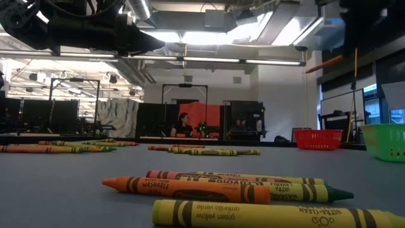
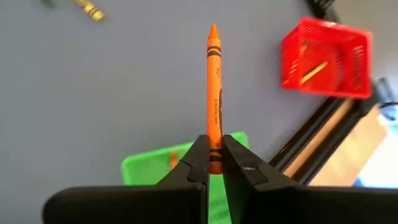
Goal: Sort crayons
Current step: Put the orange crayon into the green bin
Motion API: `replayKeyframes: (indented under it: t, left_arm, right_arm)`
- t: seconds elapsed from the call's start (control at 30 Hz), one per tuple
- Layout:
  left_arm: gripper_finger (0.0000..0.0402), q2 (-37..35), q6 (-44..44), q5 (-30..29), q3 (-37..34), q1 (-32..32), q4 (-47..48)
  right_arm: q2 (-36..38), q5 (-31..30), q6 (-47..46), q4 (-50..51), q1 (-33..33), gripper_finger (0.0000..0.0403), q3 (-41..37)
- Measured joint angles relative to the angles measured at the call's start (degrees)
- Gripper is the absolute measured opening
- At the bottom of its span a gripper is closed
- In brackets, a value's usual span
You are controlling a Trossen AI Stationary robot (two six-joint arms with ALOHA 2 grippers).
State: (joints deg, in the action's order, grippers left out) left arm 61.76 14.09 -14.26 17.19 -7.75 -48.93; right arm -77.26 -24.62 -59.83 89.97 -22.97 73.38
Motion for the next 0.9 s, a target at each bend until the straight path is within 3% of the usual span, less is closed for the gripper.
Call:
replayKeyframes:
  t: [0.13, 0.37, 0.53, 0.77, 0.9]
  left_arm:
    - [0.0128, 0.0, 0.02, 0.0, 0.0, 0.0, -0.06]
    - [0.0128, 0.0, 0.02, 0.0, 0.0, 0.0, -0.68]
    - [0.0128, 0.0, 0.04, -0.04, 0.0, -0.02, -1.02]
    - [0.0127, 0.0, 0.05, -0.04, 0.0, -0.01, -1.28]
    - [0.0128, 0.0, 0.04, -0.04, 0.0, 0.0, -1.28]
  right_arm:
    - [2.27, 2.91, -6.64, -0.06, -3.26, 0.0021, -3.48]
    - [8.41, 10.98, -17.08, -2.18, -6.44, 0.0021, -17.68]
    - [11.57, 16.32, -17.43, -10.64, -6.31, 0.0021, -25.74]
    - [11.42, 17.81, -16.44, -15.6, -6.26, 0.0023, -30.69]
    - [11.42, 18.24, -16.35, -15.41, -6.26, 0.0055, -30.66]
